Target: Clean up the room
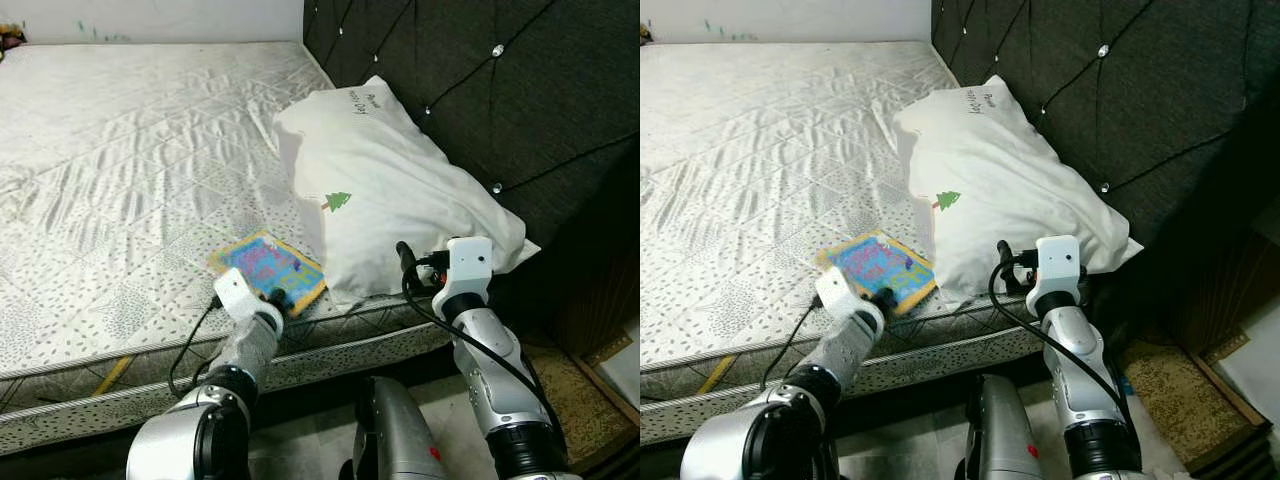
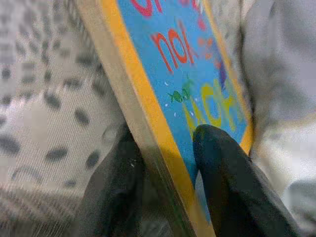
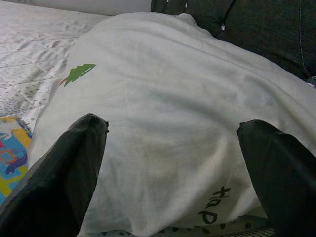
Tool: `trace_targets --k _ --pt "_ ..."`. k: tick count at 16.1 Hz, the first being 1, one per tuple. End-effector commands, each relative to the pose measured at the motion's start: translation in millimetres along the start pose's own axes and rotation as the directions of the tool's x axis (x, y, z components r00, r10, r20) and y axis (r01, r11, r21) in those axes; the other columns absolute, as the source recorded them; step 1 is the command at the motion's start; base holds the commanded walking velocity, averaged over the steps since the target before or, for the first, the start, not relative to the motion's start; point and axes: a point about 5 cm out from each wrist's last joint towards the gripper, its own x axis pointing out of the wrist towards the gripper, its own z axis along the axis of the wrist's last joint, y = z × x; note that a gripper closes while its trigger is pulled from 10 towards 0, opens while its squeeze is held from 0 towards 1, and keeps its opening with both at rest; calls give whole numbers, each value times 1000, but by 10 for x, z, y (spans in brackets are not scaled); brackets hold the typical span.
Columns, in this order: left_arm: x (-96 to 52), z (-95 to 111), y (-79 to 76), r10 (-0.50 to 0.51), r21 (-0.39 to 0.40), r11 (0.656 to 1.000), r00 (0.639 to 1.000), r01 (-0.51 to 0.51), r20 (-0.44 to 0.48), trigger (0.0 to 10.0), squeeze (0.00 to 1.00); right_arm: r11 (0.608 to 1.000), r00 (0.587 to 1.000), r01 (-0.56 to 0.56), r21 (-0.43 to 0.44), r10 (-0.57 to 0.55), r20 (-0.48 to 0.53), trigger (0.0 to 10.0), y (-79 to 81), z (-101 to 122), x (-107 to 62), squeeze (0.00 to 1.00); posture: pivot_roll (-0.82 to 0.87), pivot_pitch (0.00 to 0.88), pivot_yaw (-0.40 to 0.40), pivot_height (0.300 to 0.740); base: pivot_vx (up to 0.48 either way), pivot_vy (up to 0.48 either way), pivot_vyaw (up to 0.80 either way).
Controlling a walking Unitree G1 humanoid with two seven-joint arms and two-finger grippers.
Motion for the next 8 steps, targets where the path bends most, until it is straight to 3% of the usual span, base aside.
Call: trace_targets --k 1,4,6,7,8 --pt "-22 -200 18 25 65 998 996 -19 -90 10000 1000 1000 1000 14 -7 -14 15 10000 -34 41 24 0 -148 20 -62 523 0 0 0" --pt "-33 -289 -36 -3 176 984 989 30 -150 10000 1000 1000 1000 16 -12 -16 15 10000 -40 50 40 0 -146 22 -64 523 0 0 0" --pt "-46 -358 -38 -12 287 955 979 72 -206 10000 1000 1000 1000 20 -14 -20 16 10000 -46 53 48 0 -144 25 -63 523 0 0 0" --pt "-49 -371 -24 -11 336 938 976 86 -219 10000 957 1000 1000 21 -14 -21 15 10000 -44 53 47 0 -144 27 -63 523 0 0 0" --pt "-51 -377 -18 -15 363 927 974 99 -227 10000 847 1000 1000 22 -14 -21 15 10000 -42 52 46 0 -142 28 -63 523 0 0 0"
